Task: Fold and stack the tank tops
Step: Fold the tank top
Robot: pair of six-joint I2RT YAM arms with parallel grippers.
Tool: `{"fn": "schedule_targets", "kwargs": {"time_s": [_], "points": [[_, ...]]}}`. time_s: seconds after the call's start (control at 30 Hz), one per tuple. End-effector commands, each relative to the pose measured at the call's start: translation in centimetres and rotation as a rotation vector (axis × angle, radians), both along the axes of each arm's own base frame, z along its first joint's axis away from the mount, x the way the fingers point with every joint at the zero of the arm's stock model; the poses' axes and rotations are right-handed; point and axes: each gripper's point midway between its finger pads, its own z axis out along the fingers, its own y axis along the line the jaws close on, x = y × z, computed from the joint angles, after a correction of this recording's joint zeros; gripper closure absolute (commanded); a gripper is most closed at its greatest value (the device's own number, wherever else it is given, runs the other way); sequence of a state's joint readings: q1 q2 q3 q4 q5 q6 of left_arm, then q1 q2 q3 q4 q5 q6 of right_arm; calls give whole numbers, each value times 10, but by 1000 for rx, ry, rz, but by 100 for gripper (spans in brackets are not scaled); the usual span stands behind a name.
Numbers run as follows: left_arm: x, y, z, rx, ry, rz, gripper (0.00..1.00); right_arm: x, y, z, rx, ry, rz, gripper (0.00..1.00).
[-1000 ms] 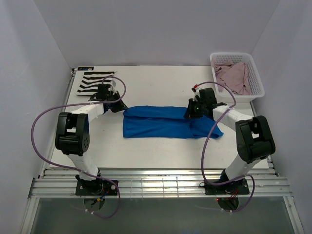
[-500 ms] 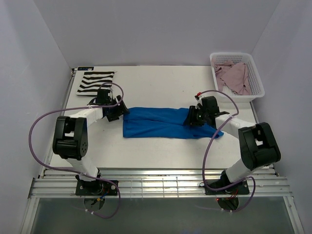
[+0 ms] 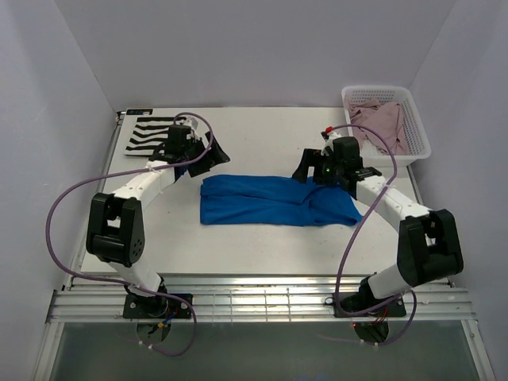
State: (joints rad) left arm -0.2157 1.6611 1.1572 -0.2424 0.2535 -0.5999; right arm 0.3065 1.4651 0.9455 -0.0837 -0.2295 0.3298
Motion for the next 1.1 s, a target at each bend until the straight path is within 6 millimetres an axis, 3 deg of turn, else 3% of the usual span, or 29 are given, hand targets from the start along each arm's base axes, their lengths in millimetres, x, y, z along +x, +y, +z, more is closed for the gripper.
{"fn": "schedule_targets", "kwargs": {"time_s": [0.0,0.07,0.13,0.27,0.37,0.4,0.47,0.57,0.6,0.63,0.67,0.7,0.73,0.77,0.8,0.83,0.87,0.9,0.93,0.97,1.0,1.07], "points": [[4,-30,-10,-54,31,-86,2,21,-12,-24,-53,64,-66,10],[1,-35,-33,-57,90,-102,2,35,-16,-30,-50,82,-81,10],[-5,-35,-48,-55,134,-95,2,38,-13,-50,-45,139,-62,10],[-33,-21,-83,-19,231,-51,2,31,-9,-82,-47,233,-41,10],[-71,-10,-106,-11,326,-2,2,22,1,-106,-40,303,10,10],[-93,-6,-120,-6,381,3,2,22,5,-109,-35,311,27,10],[-114,1,-119,-18,423,51,2,21,20,-114,-32,315,78,10],[-155,15,-121,-16,485,137,2,40,49,-119,-20,293,145,10],[-165,18,-121,-16,504,162,2,43,56,-134,-19,322,166,10],[-183,22,-118,-14,524,181,2,63,76,-118,-3,267,196,10],[-191,24,-116,-23,543,223,2,73,86,-117,-1,246,221,10],[-200,22,-115,-31,558,234,2,79,93,-135,-11,260,237,10],[-219,23,-119,-29,604,243,2,104,116,-112,7,179,268,10],[-223,18,-109,-77,596,270,2,112,125,-111,8,167,290,10],[-234,11,-107,-98,615,256,2,117,134,-131,6,187,308,10],[-242,6,-105,-121,625,252,2,141,154,-103,38,103,333,10],[-251,4,-103,-147,625,250,2,144,163,-121,55,125,354,10],[-258,-5,-99,-183,649,250,2,150,173,-117,87,118,360,10],[-261,-9,-96,-195,642,241,2,156,182,-108,122,99,381,10],[-260,-12,-91,-202,624,229,2,165,197,-78,188,50,431,10],[-260,-18,-82,-210,594,201,2,164,204,-71,223,46,459,10],[-255,-19,-71,-192,541,180,2,159,212,-39,270,-2,523,10]]}}
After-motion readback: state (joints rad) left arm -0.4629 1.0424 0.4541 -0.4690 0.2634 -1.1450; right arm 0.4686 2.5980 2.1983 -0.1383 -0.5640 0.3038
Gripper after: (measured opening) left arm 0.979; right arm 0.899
